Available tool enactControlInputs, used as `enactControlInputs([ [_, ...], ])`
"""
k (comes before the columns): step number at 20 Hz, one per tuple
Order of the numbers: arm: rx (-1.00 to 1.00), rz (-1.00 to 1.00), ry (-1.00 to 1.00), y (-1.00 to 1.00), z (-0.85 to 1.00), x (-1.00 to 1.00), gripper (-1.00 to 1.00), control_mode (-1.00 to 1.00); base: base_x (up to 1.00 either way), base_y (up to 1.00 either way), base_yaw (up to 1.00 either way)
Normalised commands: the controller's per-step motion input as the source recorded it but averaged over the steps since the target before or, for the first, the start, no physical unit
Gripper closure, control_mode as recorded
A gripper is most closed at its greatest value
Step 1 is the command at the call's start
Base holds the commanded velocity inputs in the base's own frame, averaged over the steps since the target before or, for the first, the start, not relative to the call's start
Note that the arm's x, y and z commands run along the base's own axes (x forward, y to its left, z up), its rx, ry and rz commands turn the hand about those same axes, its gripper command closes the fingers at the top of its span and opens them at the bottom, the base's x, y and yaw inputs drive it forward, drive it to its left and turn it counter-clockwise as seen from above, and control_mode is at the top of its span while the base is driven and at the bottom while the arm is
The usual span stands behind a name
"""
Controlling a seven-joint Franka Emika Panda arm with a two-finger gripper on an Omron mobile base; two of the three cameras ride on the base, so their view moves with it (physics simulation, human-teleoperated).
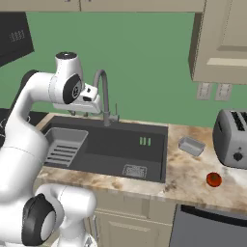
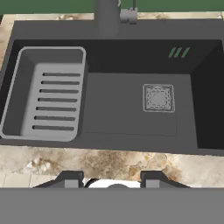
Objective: Turn on the sink faucet. Then move the tomato from the counter to the sink. Turn off the sink. Move the vegetable from the sink to the pot next to the stove. Finally move the pot to the rear left burner.
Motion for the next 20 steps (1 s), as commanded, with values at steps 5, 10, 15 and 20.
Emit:
enactControlInputs([
  [5, 0.00, 0.00, 0.00, 0.00, 0.00, 0.00, -1.00, 1.00, 0.00, -0.23, 0.00],
  [10, 0.00, 0.00, 0.00, 0.00, 0.00, 0.00, -1.00, 1.00, 0.00, -0.55, 0.00],
  [15, 0.00, 0.00, 0.00, 0.00, 0.00, 0.00, -1.00, 1.00, 0.02, -0.52, 0.00],
  [20, 0.00, 0.00, 0.00, 0.00, 0.00, 0.00, -1.00, 1.00, 0.23, -0.41, 0.00],
])
